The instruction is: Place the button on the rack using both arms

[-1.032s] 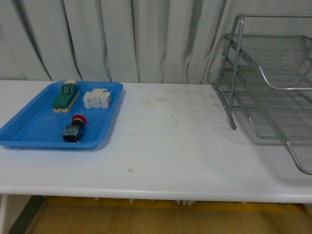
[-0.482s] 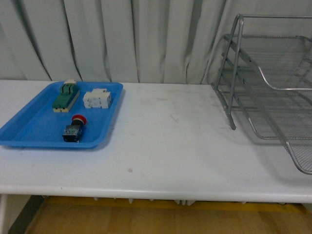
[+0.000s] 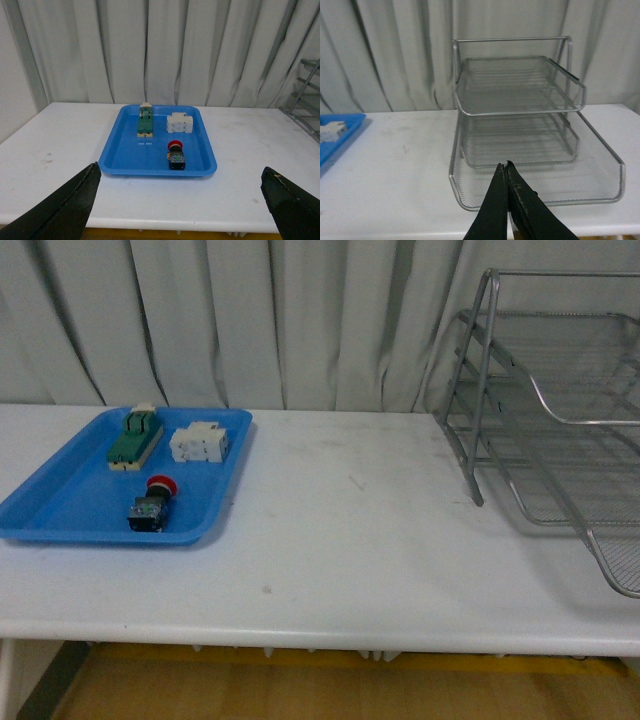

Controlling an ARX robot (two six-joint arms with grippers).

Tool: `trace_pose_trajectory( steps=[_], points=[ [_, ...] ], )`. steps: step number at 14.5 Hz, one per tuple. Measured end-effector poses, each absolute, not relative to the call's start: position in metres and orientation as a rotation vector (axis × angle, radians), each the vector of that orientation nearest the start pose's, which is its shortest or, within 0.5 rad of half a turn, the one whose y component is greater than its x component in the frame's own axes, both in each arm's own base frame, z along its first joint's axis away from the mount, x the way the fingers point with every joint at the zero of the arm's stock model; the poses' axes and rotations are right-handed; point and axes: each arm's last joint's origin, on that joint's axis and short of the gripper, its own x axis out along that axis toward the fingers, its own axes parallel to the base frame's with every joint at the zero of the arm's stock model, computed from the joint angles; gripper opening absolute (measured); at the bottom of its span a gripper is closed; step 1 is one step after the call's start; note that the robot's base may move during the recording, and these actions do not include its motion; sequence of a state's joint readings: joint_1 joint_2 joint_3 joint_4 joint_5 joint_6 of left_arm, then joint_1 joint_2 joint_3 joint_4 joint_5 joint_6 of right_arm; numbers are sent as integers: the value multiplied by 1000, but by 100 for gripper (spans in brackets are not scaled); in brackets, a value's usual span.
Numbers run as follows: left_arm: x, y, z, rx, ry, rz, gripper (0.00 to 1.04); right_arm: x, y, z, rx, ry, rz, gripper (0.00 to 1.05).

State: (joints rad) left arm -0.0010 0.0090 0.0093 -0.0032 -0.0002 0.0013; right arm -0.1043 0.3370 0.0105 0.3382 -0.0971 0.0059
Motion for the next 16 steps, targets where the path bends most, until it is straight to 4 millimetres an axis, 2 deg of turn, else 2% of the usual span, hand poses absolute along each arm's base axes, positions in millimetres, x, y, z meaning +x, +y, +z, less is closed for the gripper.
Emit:
trace_pose_trajectory(
  steps=[1,7,8,9,12,13,16],
  points=[
    [98,0,166,1,3,-1,98,116,1,171,5,-18,24,2],
    [98,0,166,1,2,-1,98,108,0,169,3,-11,0,2],
    [98,0,166,1,2,0,98,101,0,163,3,44,1,2],
    [98,0,166,1,3,-1,98,97,0,169,3,-23,1,2],
    [98,0,166,1,3,-1,98,97,0,167,2,-3,0,2],
    [98,0,166,1,2,-1,98,97,0,167,2,-3,0,13],
    [98,0,166,1,2,-1,98,97,0,167,2,-3,0,57]
  ],
)
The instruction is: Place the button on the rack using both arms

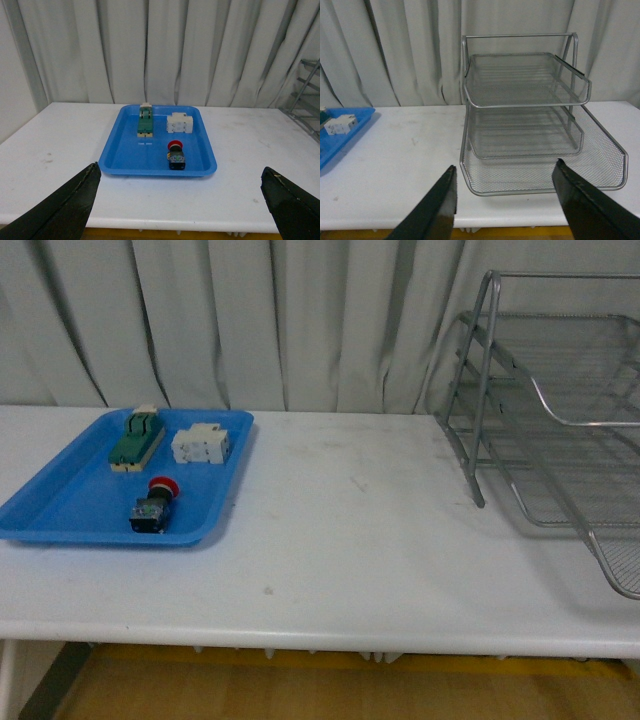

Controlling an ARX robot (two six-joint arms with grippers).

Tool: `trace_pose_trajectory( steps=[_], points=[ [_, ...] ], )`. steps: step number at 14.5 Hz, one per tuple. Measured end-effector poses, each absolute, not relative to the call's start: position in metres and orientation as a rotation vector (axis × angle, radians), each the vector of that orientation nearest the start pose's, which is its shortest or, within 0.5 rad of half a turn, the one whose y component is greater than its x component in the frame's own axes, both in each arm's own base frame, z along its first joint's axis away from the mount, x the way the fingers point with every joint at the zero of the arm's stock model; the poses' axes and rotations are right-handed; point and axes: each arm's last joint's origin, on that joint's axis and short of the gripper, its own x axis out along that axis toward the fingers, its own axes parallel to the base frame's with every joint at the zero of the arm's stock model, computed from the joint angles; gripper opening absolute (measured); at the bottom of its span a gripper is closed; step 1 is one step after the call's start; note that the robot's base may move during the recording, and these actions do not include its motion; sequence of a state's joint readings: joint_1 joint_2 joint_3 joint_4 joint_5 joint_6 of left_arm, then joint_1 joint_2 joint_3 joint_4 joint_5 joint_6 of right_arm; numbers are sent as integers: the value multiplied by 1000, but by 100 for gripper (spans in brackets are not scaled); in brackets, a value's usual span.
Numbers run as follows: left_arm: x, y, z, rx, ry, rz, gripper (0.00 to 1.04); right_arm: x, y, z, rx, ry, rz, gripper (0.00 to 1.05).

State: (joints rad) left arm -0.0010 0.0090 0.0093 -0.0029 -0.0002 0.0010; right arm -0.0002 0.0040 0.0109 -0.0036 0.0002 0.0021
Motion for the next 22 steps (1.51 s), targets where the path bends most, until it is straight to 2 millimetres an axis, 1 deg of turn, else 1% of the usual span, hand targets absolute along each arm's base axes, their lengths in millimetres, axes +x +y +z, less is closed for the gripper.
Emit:
trace_pose_trajectory(
  steps=[2,3,4,6,7,8,9,10,11,12,14,15,16,17,18,19,20,21,22],
  points=[
    [98,0,166,1,2,-1,98,97,0,167,2,-3,0,86],
    [98,0,166,1,2,-1,98,97,0,167,2,-3,0,97],
    [98,0,166,1,2,-1,98,97,0,167,2,-3,0,98],
    [98,0,166,1,2,-1,98,97,0,167,2,-3,0,98],
    [98,0,164,-15,48,6,98,97,0,167,2,-3,0,98],
    [99,-3,170,-112,359,56,98,97,0,167,2,-3,-1,98],
    [109,-5,191,-234,445,31,98,97,0,167,2,-4,0,98],
    [123,1,213,-276,386,34,98,97,0,167,2,-3,-1,98],
    [147,10,240,-280,320,38,98,97,0,167,2,-3,-1,98],
    [175,9,250,-257,328,-11,98,97,0,167,2,-3,-1,98],
    [223,2,247,-217,409,-48,98,97,0,167,2,-3,0,98],
    [258,-5,239,-186,490,-41,98,97,0,167,2,-3,0,98],
    [291,-16,230,-149,553,-54,98,97,0,167,2,-3,0,98],
    [316,-28,222,-115,609,-77,98,97,0,167,2,-3,0,98],
    [343,-42,208,-73,660,-101,98,97,0,167,2,-3,0,98],
    [362,-54,194,-33,712,-112,98,97,0,167,2,-3,0,98],
    [378,-64,176,10,775,-123,98,97,0,167,2,-3,0,98],
    [390,-68,161,45,819,-125,98,97,0,167,2,-3,0,98],
    [398,-69,151,76,838,-117,98,97,0,167,2,-3,0,98]
  ],
)
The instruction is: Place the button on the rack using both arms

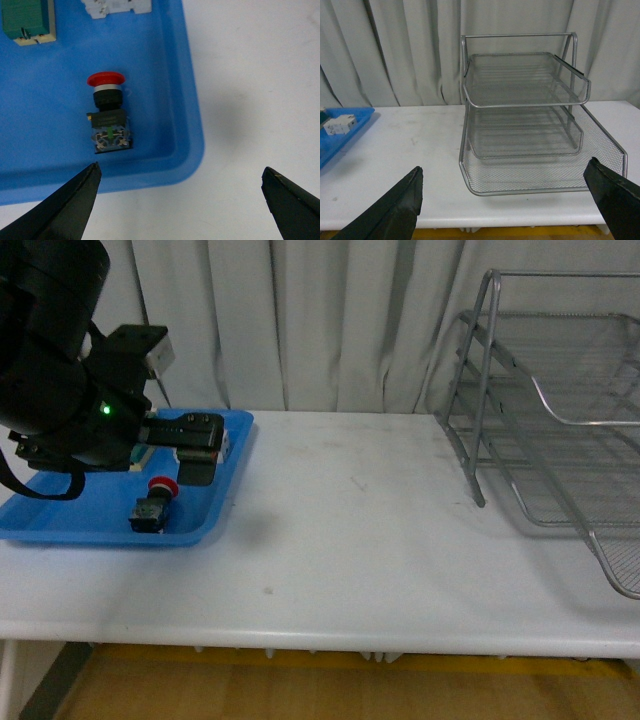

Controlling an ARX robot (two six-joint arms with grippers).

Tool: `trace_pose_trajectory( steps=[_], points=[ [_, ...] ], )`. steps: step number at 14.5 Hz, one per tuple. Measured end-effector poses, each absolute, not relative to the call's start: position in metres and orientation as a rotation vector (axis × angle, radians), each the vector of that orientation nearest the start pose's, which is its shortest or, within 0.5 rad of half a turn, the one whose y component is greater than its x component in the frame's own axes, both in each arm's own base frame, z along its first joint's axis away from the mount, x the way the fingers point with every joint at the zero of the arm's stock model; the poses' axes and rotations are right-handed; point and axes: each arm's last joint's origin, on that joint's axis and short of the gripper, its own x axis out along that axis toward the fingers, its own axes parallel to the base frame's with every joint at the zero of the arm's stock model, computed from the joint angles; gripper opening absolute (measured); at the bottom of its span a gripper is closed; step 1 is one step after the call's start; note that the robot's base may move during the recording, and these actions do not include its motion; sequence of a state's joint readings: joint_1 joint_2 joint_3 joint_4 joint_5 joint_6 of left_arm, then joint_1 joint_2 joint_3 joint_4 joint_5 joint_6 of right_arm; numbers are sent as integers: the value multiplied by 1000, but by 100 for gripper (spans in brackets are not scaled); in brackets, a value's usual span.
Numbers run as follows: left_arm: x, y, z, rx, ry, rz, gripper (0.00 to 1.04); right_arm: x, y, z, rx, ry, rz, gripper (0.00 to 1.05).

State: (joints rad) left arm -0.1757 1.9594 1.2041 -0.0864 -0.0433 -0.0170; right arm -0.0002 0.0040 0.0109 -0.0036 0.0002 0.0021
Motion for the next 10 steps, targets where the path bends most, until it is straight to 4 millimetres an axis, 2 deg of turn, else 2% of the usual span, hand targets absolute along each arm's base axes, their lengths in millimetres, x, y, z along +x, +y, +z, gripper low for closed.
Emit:
trace_pose_trajectory(
  steps=[6,10],
  points=[
    [438,-51,113,109,925,-2,98,97,0,167,2,-4,0,98],
    [461,-39,97,-33,939,42,98,97,0,167,2,-3,0,98]
  ],
)
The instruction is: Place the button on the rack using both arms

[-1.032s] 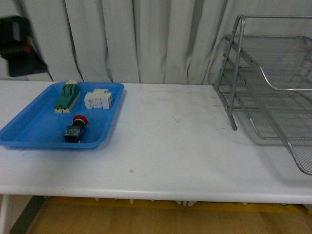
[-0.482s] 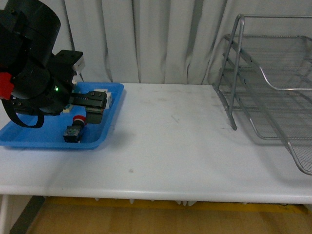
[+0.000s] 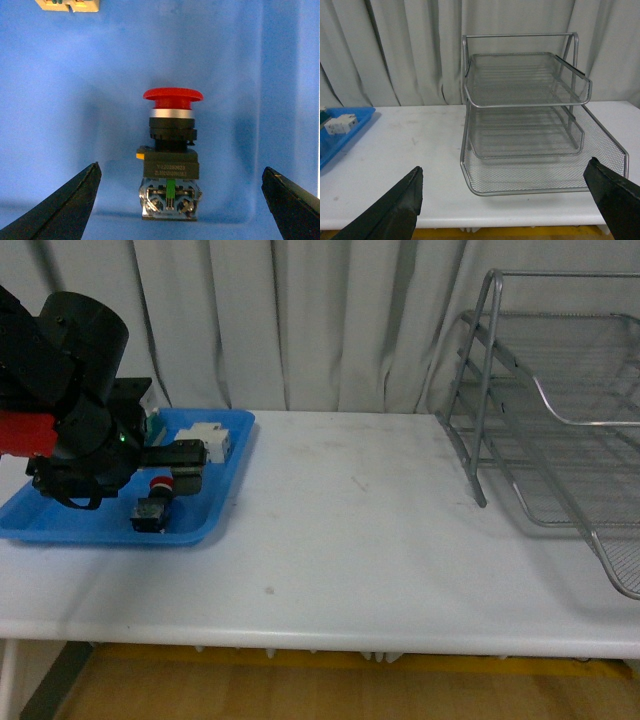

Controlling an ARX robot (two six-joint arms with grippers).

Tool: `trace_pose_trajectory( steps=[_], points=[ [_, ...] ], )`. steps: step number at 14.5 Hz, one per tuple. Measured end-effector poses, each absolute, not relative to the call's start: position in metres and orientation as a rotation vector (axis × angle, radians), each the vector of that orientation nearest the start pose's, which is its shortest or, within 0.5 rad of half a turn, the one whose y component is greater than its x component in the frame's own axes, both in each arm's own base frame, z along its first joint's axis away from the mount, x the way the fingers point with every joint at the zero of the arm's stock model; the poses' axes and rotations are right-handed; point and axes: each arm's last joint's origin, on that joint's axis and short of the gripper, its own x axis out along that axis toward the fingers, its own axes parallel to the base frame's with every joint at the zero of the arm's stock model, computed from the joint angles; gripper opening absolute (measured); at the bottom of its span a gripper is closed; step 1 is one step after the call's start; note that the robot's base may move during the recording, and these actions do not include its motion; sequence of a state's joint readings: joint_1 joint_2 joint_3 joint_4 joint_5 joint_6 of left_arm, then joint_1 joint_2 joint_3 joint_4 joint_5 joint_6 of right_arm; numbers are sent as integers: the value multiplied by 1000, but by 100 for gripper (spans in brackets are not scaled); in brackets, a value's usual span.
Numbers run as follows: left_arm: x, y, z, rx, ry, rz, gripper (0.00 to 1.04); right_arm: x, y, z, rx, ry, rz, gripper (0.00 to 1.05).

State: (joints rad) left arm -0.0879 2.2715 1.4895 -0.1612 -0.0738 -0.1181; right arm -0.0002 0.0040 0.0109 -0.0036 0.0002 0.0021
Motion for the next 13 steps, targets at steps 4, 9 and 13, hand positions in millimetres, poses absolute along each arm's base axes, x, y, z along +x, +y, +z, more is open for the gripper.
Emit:
trace_pose_trajectory(
  steps=[4,9,13],
  points=[
    [470,-32,72,-31,971,63,98,97,0,167,2,-3,0,98],
    [478,-34,67,18,973,33,84,97,0,167,2,-3,0,98],
    [480,-36,67,72,973,28,38,97,0,167,2,-3,0,98]
  ],
)
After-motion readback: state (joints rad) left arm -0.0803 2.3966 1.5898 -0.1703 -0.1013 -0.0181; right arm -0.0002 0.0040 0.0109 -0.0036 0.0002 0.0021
